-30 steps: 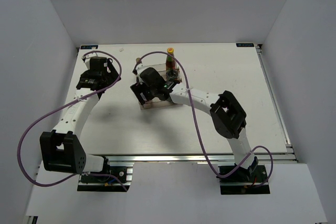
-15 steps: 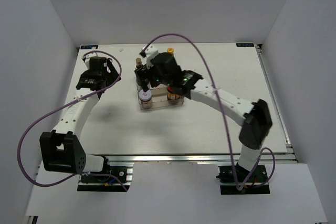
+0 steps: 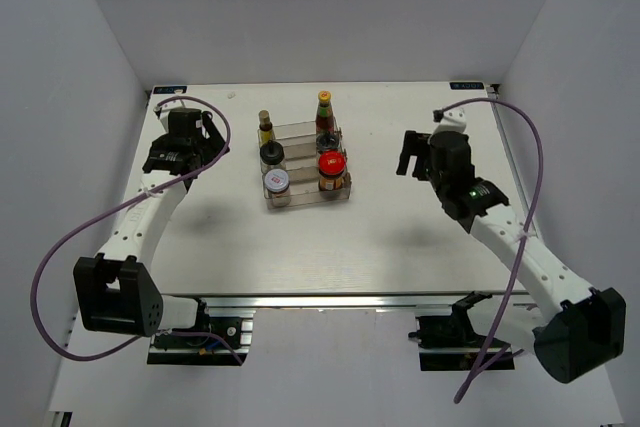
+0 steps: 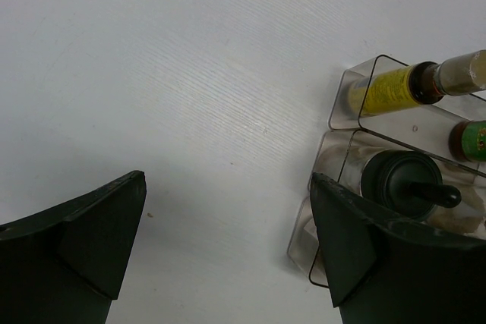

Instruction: Organize the condiment bottles

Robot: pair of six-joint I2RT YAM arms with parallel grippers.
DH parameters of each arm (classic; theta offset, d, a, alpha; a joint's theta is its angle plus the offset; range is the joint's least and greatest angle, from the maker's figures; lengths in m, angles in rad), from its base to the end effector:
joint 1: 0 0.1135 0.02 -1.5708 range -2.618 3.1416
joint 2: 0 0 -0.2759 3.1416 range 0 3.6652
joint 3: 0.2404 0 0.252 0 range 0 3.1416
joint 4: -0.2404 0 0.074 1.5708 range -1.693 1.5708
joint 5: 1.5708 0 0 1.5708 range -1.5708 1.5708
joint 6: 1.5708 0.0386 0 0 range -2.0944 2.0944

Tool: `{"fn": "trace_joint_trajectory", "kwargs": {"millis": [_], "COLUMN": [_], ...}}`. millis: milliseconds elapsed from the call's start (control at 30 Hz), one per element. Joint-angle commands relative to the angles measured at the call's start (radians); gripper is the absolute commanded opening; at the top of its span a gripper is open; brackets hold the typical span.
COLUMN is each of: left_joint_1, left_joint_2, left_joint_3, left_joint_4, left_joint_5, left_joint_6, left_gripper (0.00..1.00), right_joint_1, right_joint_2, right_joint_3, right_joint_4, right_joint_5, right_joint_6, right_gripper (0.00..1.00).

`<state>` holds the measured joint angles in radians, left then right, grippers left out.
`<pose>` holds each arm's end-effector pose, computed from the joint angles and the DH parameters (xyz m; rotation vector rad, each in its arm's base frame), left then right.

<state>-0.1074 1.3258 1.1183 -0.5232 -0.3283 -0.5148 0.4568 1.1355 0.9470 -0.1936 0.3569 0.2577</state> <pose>0.2869 -0.0184 0.3157 -0.6179 2.1687 0.0472 0.2371 0.1015 0.3357 0.0420 1.9294 0.1291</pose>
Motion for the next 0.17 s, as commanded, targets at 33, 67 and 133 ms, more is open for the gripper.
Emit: {"fn": "trace_joint_trajectory", "kwargs": {"millis": [33,67,133], "left_joint_1": [0.005,0.005,0.005], "left_joint_2": [-0.025,-0.023,-0.016], "left_joint_3": [-0.002,-0.002,0.001], "left_joint_4": [0.009,0.014,0.015], "left_joint_5": [-0.003,-0.003,0.002], "left_joint_6": [0.007,0.009,0.01], "left_gripper": [0.98,0.98,0.98], "right_joint_1": [-0.009,-0.01,-0.009], "right_joint_2": [-0.072,-0.069,-0.046], "right_joint_3": [-0.076,-0.083,-0.085], "right_joint_4": [-0.014,-0.018,-0.027], "right_joint_5": [0.154,0.162,0.137], "right_joint_6": [0.065,0.077,0.075], "right_gripper": [0.9,0.89,0.89]}}
